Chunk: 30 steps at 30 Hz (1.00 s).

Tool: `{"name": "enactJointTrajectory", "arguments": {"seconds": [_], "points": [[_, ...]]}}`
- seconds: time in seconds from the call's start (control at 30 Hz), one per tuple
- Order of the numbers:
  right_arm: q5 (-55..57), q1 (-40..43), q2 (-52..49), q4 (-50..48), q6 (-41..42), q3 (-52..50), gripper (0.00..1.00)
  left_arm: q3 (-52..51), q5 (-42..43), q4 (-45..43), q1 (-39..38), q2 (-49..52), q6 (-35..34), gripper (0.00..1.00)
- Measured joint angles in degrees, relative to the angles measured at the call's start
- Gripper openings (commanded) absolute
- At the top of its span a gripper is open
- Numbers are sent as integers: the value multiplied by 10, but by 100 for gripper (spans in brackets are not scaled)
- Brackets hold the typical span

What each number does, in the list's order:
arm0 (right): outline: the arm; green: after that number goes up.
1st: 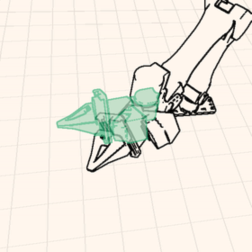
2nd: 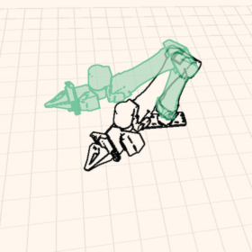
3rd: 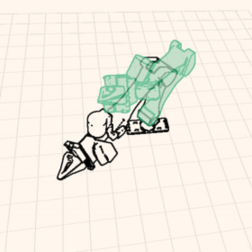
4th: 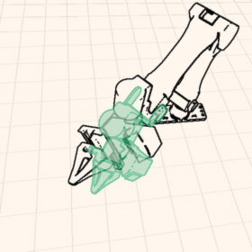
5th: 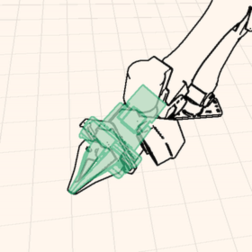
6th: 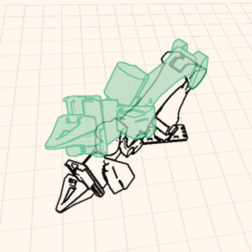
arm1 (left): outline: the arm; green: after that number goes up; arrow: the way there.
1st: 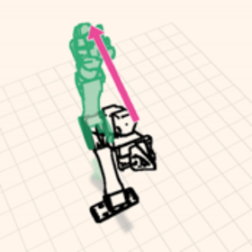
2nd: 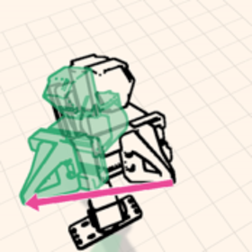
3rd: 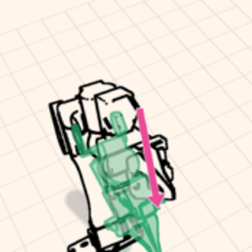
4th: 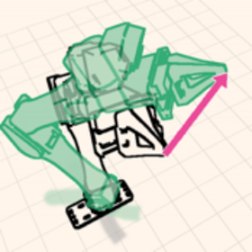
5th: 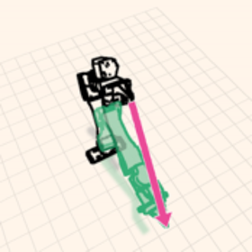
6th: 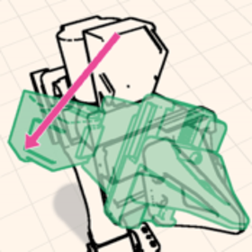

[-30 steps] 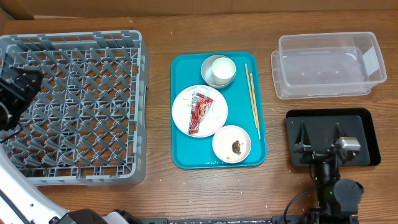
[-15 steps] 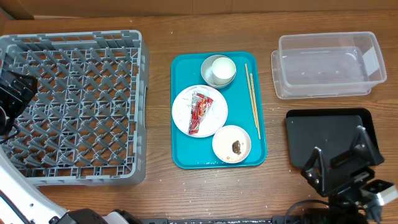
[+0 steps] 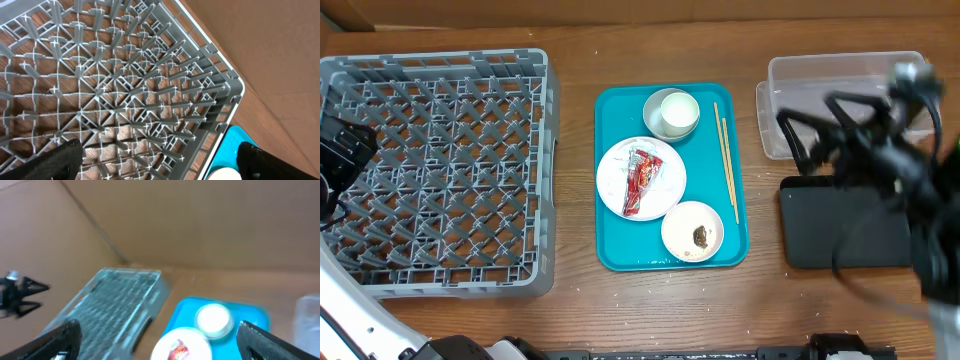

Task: Sort waste into correct bins and load items into the dishwasher
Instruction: 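Grasp the red snack wrapper on the white plate with the right gripper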

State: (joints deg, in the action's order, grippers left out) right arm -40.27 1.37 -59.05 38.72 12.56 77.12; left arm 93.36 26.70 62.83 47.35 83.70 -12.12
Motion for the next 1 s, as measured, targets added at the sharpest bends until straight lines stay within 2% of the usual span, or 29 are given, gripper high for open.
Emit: {"name": "enactJointTrajectory", "arguments": {"seconds": [0.17, 0.3, 0.4, 0.5, 0.53, 0.63, 0.67, 0.8, 1.0], "points": [[-128, 0, -130, -72, 83, 21, 100, 0, 0, 0, 0, 0, 0, 100], [-164, -31, -209, -89, 151, 24, 100, 0, 0, 0, 0, 0, 0, 100], [-90, -110, -264, -41, 188, 26, 100, 0, 0, 0, 0, 0, 0, 100], [77, -240, -328, 4, 242, 26, 100, 0, 0, 0, 0, 0, 0, 100], [95, -254, -335, 5, 248, 26, 100, 0, 0, 0, 0, 0, 0, 100], [201, -346, -387, 3, 280, 26, 86, 0, 0, 0, 0, 0, 0, 100], [230, -369, -401, 0, 287, 26, 86, 0, 0, 0, 0, 0, 0, 100], [313, -414, -438, -4, 318, 26, 82, 0, 0, 0, 0, 0, 0, 100], [370, -411, -455, 9, 346, 26, 82, 0, 0, 0, 0, 0, 0, 100]]}}
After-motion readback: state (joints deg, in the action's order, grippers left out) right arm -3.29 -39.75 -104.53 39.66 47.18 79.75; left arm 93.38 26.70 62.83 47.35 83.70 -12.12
